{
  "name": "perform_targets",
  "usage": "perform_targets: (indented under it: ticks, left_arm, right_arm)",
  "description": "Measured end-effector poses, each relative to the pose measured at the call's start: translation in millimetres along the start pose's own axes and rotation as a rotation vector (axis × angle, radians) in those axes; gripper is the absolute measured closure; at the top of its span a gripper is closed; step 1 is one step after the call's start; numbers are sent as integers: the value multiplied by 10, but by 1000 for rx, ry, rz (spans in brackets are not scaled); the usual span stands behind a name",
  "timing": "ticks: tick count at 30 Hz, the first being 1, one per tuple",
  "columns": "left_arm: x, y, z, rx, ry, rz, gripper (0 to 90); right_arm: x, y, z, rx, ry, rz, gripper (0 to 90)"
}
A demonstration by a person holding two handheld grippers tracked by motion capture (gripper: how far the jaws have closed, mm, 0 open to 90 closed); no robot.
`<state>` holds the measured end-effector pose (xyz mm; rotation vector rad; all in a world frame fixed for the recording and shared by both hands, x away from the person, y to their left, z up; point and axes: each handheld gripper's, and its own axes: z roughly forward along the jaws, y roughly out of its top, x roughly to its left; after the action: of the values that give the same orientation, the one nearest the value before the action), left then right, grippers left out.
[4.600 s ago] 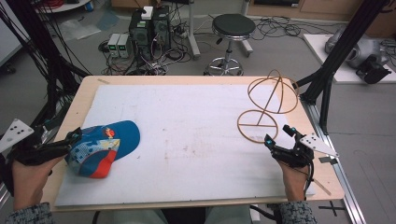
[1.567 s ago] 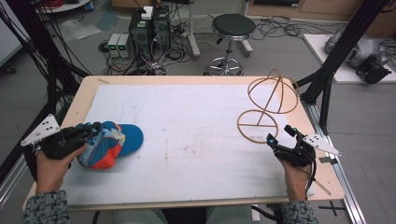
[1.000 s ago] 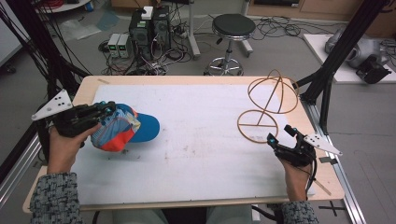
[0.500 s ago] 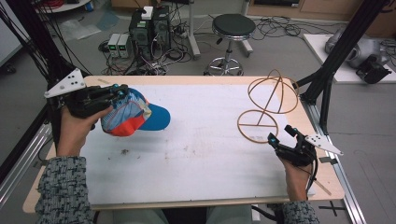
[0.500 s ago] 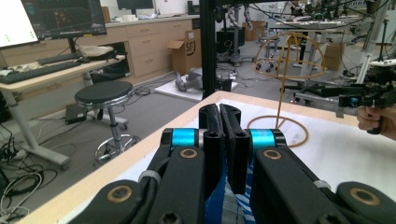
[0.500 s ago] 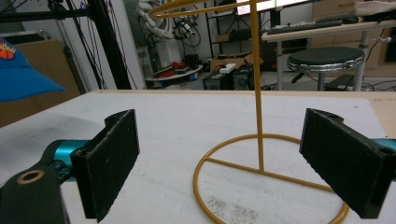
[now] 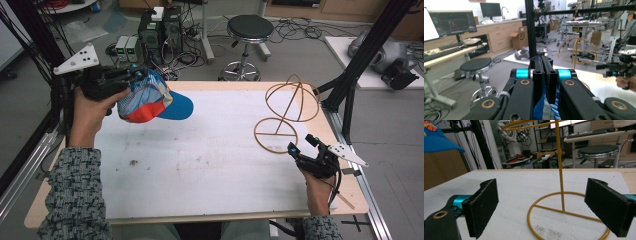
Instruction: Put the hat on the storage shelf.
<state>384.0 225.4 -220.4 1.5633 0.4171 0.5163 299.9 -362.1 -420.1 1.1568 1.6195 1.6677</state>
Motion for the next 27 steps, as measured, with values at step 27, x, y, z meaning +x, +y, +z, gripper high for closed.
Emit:
perform_targets:
  ticks: [27]
  left_arm:
    - [-33,537,1029,-83,-113,43,876]
  right_arm:
    - [-29,-12,-22,-6,27,11,111]
